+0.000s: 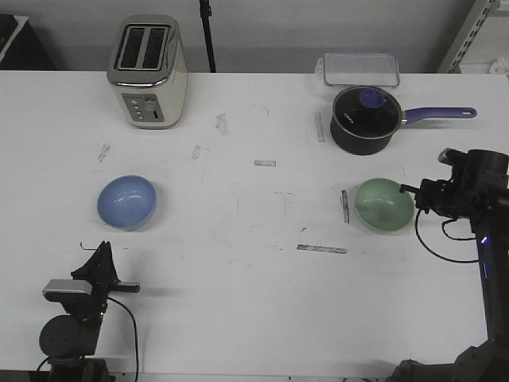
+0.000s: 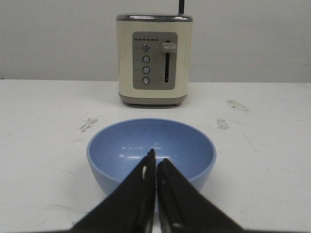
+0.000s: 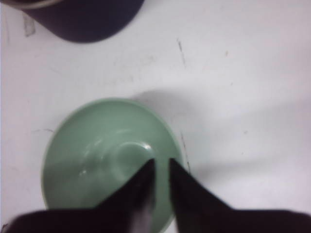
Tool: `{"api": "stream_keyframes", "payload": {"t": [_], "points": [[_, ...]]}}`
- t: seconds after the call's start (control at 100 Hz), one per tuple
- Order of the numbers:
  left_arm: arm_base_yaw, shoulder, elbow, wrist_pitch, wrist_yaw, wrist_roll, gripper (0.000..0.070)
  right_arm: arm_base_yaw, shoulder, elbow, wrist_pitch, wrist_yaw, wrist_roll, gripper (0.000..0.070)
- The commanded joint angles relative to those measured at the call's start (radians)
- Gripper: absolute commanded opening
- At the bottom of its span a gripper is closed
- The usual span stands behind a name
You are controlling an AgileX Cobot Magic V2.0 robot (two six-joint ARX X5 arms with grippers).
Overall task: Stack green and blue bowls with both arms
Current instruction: 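Reach the right gripper forward and down onto the pale green bowl rim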
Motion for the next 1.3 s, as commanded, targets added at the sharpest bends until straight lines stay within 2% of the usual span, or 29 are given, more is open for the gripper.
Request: {"api": "stream_keyframes", "payload": {"t": [0.0,0.05,0.11,0.57,1.03,1.12,1.29], "points": [[-0.001,-0.002,-0.022,0.015,-0.002,0.005,0.0001,-0.012,0.026,0.019,-0.002,-0.003,0.013,0.0324],[-0.001,-0.002,-0.022,0.015,-0.002,0.005,0.0001,-0.021,0.032,0.019,-0.006,-0.003,0.013,0.0394],[-0.001,-0.002,-0.022,0.015,-0.002,0.005,0.0001,-0.027,0.037,0.019,-0.011,-0.005,0.012,0.0423],[-0.001,-0.002,-0.022,0.015,-0.002,0.005,0.0001,-0.026,0.124,0.014,-0.009,-0.008,0.009,0.0425],[-0.001,-0.002,-0.022,0.015,-0.002,0.005,0.0001,0.022,0.201,-0.040,0.068,-0.007,0.010,0.0418],[-0.001,-0.002,-0.022,0.015,-0.002,0.005,0.0001,0.022,0.209,-0.041,0.072,0.001,0.014,0.0364],[-0.001,-0.002,-0.022,0.015,-0.002,0.005,0.0001,0.023,0.214,-0.042,0.072,0.001,0.014,0.0111]]}}
